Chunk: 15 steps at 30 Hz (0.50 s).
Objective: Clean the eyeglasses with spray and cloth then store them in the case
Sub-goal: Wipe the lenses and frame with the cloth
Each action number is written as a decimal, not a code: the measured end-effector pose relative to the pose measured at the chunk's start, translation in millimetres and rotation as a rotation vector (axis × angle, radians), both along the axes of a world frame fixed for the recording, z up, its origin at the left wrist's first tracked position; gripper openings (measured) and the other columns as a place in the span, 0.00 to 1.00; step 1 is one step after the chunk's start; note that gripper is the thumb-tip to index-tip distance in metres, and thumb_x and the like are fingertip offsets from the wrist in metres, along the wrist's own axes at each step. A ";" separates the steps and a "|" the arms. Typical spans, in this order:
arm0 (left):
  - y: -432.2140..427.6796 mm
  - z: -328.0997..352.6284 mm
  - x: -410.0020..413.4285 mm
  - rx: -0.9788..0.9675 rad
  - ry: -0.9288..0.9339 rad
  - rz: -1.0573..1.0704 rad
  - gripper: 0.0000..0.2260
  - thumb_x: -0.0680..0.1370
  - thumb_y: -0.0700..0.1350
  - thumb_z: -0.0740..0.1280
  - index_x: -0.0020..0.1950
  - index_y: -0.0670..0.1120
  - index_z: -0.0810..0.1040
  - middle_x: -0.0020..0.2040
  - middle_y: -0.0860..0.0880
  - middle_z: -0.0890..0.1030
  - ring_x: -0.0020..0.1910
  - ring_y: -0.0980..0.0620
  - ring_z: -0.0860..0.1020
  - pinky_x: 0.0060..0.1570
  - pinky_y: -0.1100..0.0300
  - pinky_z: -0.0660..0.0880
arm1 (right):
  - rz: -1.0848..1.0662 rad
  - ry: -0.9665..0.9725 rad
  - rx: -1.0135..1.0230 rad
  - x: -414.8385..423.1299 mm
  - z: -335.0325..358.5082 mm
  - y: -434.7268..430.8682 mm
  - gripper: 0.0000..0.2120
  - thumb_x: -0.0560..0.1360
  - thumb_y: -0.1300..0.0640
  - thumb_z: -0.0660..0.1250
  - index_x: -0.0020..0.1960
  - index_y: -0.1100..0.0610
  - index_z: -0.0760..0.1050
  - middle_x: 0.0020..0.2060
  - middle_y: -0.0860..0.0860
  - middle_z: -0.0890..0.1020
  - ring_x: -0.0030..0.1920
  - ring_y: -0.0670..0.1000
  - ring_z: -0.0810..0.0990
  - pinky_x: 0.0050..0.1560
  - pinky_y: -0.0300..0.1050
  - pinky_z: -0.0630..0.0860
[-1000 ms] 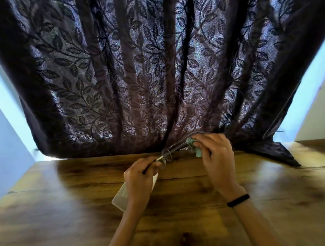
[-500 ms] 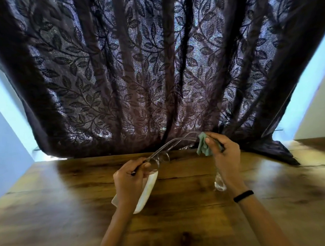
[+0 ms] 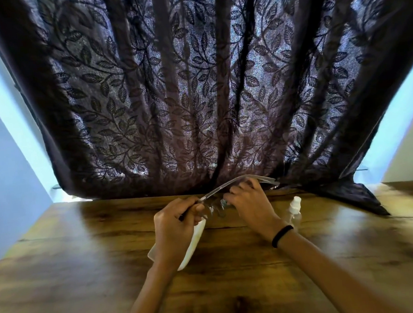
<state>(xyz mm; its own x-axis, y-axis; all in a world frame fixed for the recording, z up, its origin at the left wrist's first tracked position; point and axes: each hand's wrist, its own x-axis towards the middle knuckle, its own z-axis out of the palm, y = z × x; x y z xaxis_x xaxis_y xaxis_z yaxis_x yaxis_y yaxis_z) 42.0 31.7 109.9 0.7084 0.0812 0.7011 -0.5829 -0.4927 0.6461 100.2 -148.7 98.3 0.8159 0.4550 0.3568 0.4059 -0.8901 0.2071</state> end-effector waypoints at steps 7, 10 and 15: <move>3.4 -2.3 0.9 0.102 0.020 0.094 0.02 0.70 0.36 0.71 0.41 0.41 0.82 0.29 0.50 0.80 0.26 0.57 0.76 0.27 0.65 0.73 | 0.002 -0.083 -0.147 2.0 4.6 -3.3 0.08 0.72 0.61 0.66 0.50 0.54 0.77 0.45 0.51 0.82 0.52 0.54 0.78 0.71 0.58 0.56; 2.4 -1.4 3.0 0.149 0.023 0.110 0.02 0.70 0.36 0.71 0.38 0.42 0.82 0.27 0.52 0.78 0.23 0.57 0.73 0.24 0.65 0.70 | -0.044 -0.140 -0.193 0.3 10.2 -6.5 0.05 0.69 0.58 0.70 0.45 0.52 0.78 0.40 0.49 0.82 0.49 0.52 0.79 0.69 0.56 0.62; 0.6 -4.1 4.4 0.205 0.053 0.115 0.02 0.70 0.37 0.72 0.38 0.42 0.82 0.28 0.52 0.78 0.24 0.59 0.72 0.24 0.73 0.67 | -0.139 -0.147 -0.177 3.0 18.0 -25.3 0.10 0.75 0.60 0.60 0.54 0.55 0.76 0.53 0.53 0.80 0.61 0.56 0.73 0.69 0.61 0.35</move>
<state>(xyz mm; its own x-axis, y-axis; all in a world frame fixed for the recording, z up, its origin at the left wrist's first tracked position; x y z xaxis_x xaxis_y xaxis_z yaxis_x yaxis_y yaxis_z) 46.4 32.2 105.8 0.7389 0.0230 0.6734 -0.4838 -0.6776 0.5539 103.2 -174.0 116.3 0.8204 0.4079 0.4008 0.2363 -0.8800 0.4119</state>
